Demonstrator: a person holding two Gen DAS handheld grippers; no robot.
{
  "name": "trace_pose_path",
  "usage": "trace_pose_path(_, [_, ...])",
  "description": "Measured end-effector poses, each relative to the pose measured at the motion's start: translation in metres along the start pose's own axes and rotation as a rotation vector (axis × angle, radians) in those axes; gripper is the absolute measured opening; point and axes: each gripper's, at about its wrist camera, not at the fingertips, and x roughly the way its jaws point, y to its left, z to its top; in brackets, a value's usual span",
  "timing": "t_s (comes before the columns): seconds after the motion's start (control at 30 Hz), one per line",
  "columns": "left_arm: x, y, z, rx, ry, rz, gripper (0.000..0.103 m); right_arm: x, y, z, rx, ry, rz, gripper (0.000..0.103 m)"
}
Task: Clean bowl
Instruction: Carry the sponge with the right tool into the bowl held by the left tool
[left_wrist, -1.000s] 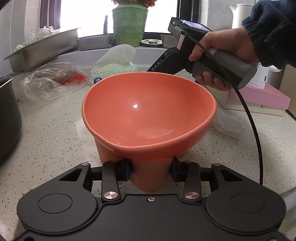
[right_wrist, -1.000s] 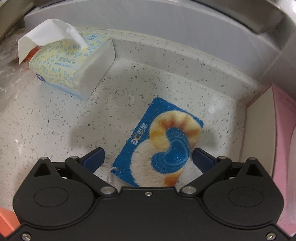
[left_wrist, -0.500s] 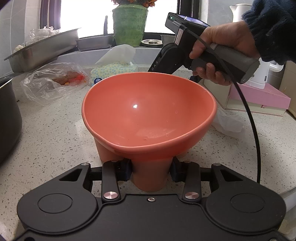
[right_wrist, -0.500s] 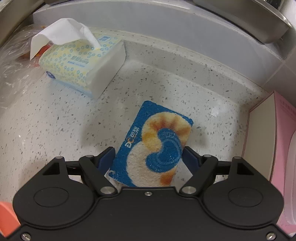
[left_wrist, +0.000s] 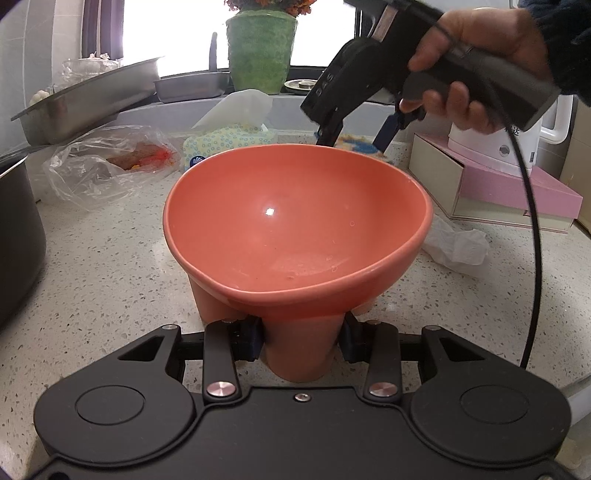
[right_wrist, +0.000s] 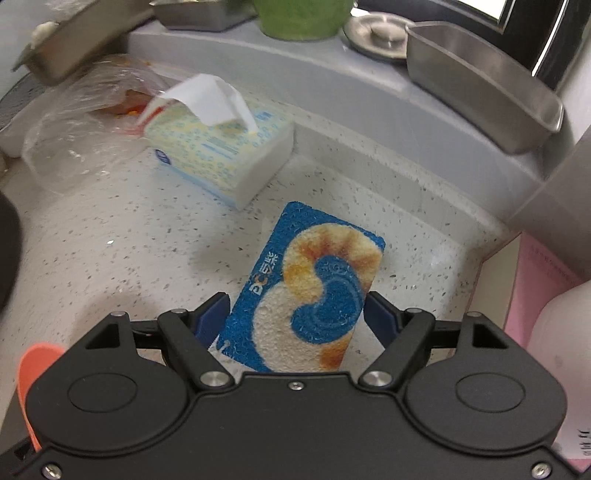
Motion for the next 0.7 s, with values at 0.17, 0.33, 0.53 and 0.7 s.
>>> trace_pose_path(0.17, [0.000, 0.000, -0.001, 0.000, -0.005, 0.003, 0.038, -0.021, 0.002, -0.005, -0.033, -0.012, 0.028, 0.082])
trace_pose_path(0.33, [0.000, -0.001, -0.001, 0.000, -0.005, 0.003, 0.038, -0.045, 0.006, -0.015, -0.077, -0.029, 0.057, 0.082])
trace_pose_path(0.53, [0.000, -0.002, -0.001, 0.002, -0.006, 0.008, 0.038, -0.077, 0.013, -0.031, -0.143, -0.046, 0.103, 0.082])
trace_pose_path(0.7, [-0.001, -0.003, -0.001, 0.007, -0.004, 0.008, 0.038, -0.101, 0.023, -0.046, -0.212, -0.062, 0.143, 0.082])
